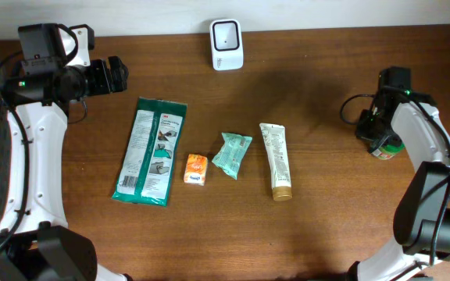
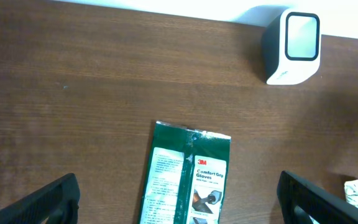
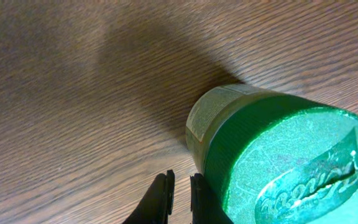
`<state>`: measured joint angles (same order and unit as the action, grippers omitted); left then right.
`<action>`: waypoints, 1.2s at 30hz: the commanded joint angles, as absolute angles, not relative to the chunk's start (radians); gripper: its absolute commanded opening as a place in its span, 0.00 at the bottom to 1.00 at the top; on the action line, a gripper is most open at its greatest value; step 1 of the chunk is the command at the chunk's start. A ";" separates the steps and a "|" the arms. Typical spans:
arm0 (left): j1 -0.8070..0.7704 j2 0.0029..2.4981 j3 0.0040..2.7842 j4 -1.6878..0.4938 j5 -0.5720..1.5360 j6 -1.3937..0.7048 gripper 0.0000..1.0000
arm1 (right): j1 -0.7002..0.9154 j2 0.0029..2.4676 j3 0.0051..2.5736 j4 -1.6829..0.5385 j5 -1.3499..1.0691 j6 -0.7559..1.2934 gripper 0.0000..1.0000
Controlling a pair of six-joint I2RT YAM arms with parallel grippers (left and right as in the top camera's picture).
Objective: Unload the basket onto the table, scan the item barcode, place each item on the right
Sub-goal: 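Release the bottle and move right gripper back toward the tube, then lower right gripper over the white tube and align with it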
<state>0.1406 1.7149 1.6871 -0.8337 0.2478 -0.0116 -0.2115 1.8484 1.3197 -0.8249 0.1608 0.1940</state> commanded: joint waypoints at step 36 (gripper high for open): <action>0.141 1.705 1.707 -0.832 0.258 -0.007 0.99 | 0.379 1.842 1.250 -1.015 -0.250 0.345 0.25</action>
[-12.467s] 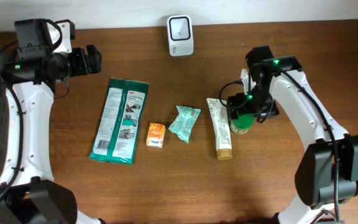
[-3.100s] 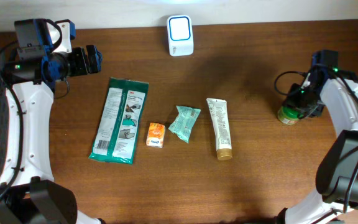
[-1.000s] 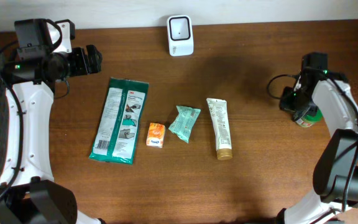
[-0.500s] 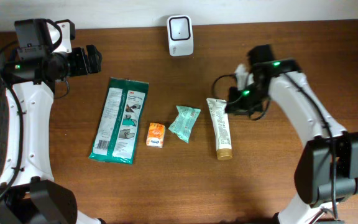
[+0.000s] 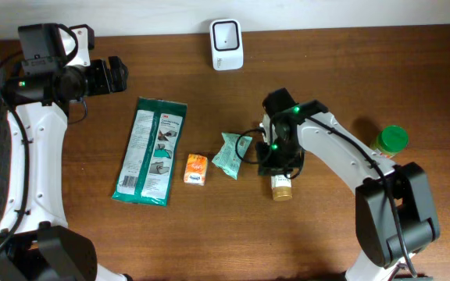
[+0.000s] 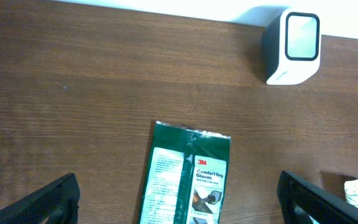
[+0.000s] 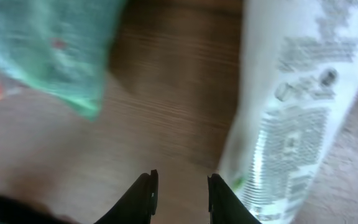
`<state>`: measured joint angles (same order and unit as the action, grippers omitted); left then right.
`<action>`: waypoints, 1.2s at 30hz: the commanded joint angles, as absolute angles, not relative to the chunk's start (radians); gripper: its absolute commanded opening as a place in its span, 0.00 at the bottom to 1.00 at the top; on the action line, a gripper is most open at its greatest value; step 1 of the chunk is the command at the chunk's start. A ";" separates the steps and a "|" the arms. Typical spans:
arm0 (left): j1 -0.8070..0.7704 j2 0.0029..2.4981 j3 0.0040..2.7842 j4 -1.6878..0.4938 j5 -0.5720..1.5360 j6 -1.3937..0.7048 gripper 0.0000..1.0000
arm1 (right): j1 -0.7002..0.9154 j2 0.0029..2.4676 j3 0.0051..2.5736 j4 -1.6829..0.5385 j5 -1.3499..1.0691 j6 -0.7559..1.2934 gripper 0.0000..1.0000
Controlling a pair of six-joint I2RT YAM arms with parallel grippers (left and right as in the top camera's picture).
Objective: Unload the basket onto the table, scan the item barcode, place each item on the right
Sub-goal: 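Lower right gripper over the white tube and align with it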
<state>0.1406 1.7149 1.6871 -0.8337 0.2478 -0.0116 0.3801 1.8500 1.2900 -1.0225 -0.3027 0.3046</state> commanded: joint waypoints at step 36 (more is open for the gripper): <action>0.141 1.705 1.707 -0.832 0.258 -0.007 0.99 | 0.073 1.837 1.449 -0.848 -0.355 0.274 0.25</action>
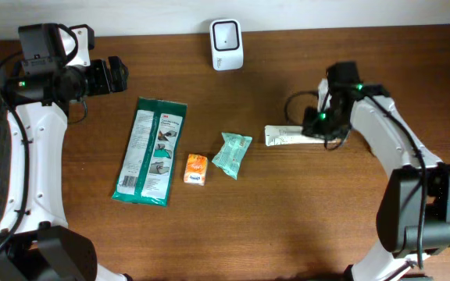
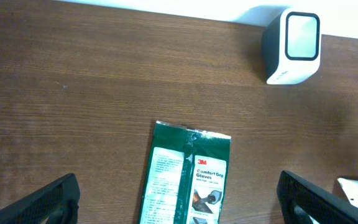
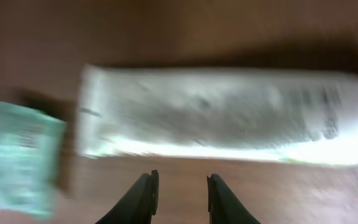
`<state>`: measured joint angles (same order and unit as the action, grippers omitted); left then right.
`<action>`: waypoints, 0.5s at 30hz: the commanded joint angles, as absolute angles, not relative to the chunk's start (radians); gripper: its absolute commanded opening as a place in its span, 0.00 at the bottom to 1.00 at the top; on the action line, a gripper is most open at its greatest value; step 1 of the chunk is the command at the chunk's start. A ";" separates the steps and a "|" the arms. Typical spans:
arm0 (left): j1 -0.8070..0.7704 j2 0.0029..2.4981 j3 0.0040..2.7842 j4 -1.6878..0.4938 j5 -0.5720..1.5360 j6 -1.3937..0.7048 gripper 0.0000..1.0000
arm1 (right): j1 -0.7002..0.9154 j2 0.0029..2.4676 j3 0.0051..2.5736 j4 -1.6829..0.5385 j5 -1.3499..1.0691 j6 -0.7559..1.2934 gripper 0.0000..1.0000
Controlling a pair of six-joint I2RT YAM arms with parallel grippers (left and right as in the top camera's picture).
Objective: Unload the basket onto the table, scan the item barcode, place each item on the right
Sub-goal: 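Lower right gripper over the white tube and align with it, then grasp the white tube by its end with the right gripper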
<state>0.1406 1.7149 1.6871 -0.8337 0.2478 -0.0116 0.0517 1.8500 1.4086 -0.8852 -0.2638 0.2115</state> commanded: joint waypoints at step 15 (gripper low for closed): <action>0.141 1.705 1.707 -0.832 0.258 -0.007 0.99 | 0.210 2.057 1.406 -0.575 -0.074 0.816 0.25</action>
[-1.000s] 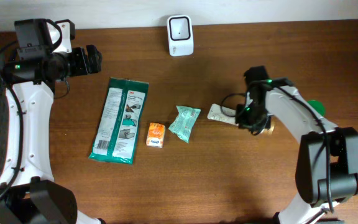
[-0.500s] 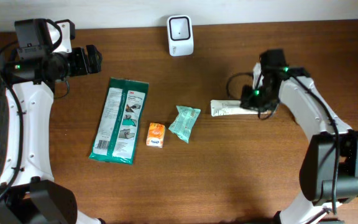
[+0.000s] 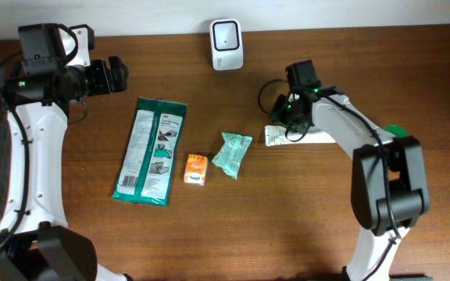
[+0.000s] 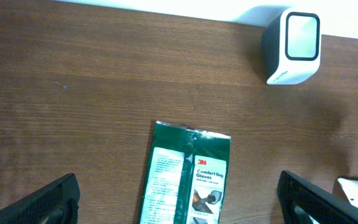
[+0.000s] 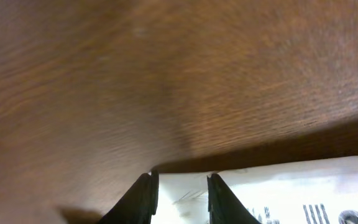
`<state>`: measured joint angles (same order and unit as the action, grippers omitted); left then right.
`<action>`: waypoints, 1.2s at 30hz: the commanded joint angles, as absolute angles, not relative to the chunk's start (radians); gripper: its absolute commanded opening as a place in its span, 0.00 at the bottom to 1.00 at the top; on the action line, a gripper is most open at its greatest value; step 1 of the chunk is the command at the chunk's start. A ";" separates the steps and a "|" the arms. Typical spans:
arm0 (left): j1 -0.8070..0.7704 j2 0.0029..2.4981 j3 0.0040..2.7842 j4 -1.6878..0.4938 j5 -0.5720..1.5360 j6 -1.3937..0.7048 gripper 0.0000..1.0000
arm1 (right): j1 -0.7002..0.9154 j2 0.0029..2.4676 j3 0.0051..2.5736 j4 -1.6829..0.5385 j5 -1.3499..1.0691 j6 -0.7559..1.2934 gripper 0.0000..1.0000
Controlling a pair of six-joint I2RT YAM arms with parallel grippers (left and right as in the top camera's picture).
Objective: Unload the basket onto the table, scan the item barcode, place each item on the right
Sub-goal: 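Grasp the white tube by its end with the right gripper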
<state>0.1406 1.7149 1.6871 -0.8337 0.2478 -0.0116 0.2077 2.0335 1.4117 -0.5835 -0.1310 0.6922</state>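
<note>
A white tube (image 3: 307, 136) lies crosswise on the table right of centre, with its flat crimped end (image 5: 241, 186) pointing left. My right gripper (image 3: 290, 126) is low over that end and stands open. In the right wrist view its fingers (image 5: 146, 196) stand either side of the crimp, and black print shows further along the tube. The white scanner (image 3: 226, 33) stands at the back edge. It also shows as the scanner (image 4: 291, 46) in the left wrist view. My left gripper (image 3: 114, 76) hangs open and empty at the back left, above the green glove pack (image 4: 188, 177).
The green glove pack (image 3: 151, 151), a small orange box (image 3: 196, 168) and a teal packet (image 3: 232, 154) lie in a row left of the tube. A green-capped bottle (image 3: 395, 133) stands behind my right forearm. The pale wall runs behind the scanner.
My right gripper has moved from the tube's right cap end to its left crimped end. The tube lies as it did. The left arm has not moved.
My right gripper was nearly shut beside the green-capped bottle at the far right. Then it stood open over the tube, which lay pointing front to back. Later the tube lay crosswise with the gripper at its cap end, and now the gripper is at its crimp.
</note>
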 commanded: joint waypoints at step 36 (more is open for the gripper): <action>0.141 1.705 1.707 -0.832 0.258 -0.007 0.99 | 0.075 1.756 1.457 -1.122 -0.147 0.215 0.67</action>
<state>0.1406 1.7149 1.6871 -0.8337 0.2478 -0.0116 0.1192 1.7485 1.4563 -1.1030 -0.1738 0.2310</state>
